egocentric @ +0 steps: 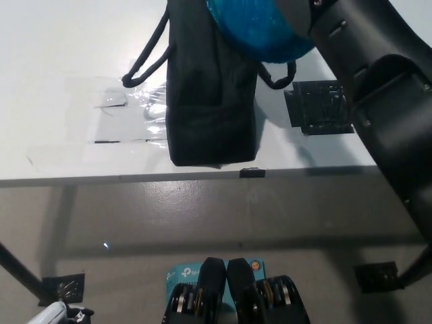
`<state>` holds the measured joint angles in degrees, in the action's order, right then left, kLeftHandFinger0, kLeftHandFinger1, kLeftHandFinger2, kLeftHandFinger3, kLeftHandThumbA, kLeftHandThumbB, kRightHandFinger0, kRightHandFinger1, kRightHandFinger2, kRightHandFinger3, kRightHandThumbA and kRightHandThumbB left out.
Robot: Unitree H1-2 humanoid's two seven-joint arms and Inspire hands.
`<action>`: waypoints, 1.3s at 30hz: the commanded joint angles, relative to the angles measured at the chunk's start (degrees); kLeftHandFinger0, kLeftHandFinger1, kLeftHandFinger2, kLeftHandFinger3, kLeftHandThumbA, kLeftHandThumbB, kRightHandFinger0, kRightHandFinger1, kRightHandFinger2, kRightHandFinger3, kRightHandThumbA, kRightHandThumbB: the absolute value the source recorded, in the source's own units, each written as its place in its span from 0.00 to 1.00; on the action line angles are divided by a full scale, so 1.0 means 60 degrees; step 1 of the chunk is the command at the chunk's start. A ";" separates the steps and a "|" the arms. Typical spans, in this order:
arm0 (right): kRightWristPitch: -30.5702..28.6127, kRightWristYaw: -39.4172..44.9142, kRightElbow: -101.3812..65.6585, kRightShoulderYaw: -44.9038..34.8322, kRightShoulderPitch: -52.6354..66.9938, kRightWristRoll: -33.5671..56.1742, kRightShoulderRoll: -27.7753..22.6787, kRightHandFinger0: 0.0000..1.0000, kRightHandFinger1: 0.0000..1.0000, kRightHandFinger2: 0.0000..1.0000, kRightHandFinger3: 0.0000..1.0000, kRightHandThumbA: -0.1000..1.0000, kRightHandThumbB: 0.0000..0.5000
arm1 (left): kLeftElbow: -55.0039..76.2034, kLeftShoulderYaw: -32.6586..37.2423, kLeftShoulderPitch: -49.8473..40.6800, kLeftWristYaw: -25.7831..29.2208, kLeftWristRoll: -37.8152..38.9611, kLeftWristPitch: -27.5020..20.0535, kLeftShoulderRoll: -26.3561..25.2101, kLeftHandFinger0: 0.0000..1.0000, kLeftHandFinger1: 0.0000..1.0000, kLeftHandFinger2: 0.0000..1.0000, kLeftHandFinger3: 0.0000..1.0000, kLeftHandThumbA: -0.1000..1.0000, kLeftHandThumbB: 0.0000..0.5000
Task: The robot uses its right hand to pick up a stack of plates kept in the middle of the desk and put it inside a bag kept next to it
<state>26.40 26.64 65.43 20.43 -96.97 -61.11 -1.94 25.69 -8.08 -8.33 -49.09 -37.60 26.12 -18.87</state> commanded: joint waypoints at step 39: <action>0.0088 -0.2269 0.3054 -0.1171 -0.2490 0.2200 0.0720 0.00 0.08 0.60 0.98 0.00 0.05 | 0.0487 0.0625 0.0049 -0.0427 -0.0545 0.0135 -0.0038 0.68 0.71 0.77 0.84 0.00 0.00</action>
<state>26.41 16.81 85.83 10.97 -108.77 -48.74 2.67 26.37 -4.29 -8.46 -50.93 -40.11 26.13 -18.93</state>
